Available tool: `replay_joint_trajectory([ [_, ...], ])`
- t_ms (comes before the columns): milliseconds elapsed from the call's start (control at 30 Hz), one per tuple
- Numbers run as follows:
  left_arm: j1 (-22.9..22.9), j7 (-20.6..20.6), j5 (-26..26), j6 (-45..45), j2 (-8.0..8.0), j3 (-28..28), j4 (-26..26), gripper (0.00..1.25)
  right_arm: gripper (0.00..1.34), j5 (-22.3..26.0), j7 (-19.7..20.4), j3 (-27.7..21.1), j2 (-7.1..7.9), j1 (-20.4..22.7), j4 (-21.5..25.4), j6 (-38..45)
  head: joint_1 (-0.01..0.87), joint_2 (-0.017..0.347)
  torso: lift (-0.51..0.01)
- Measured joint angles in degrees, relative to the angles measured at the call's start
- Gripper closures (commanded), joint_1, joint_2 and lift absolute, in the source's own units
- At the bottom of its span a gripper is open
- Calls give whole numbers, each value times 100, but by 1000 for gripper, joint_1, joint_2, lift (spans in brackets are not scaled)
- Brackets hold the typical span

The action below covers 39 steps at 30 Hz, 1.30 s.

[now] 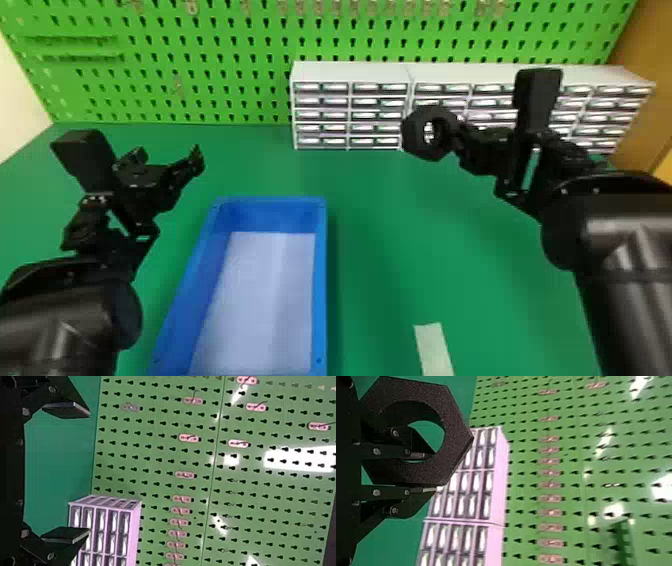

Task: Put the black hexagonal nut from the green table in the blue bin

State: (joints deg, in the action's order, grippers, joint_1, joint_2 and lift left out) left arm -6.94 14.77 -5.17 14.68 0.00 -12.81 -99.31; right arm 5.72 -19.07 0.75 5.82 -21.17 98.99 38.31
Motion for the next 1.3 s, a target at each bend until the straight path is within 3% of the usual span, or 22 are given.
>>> replay_joint_trajectory([
  [200, 0, 0, 0, 0, 0, -8, 9, 229, 1098, 5, 3, -51, -139, 142, 98, -581, 686, 51, -97],
  [400, 0, 0, 7, 0, 0, -4, 23, 231, 1098, 9, 8, -5, -157, 173, 102, -710, 686, 51, -97],
  [833, -14, 0, 16, 0, 0, 23, 60, 231, 1130, 172, 9, 411, -37, 37, -8, -448, 686, 51, -97],
  [1300, -17, 0, 16, 0, 0, 26, 61, 236, 1133, 672, 4, 956, 81, -182, -288, -209, 686, 51, -97],
])
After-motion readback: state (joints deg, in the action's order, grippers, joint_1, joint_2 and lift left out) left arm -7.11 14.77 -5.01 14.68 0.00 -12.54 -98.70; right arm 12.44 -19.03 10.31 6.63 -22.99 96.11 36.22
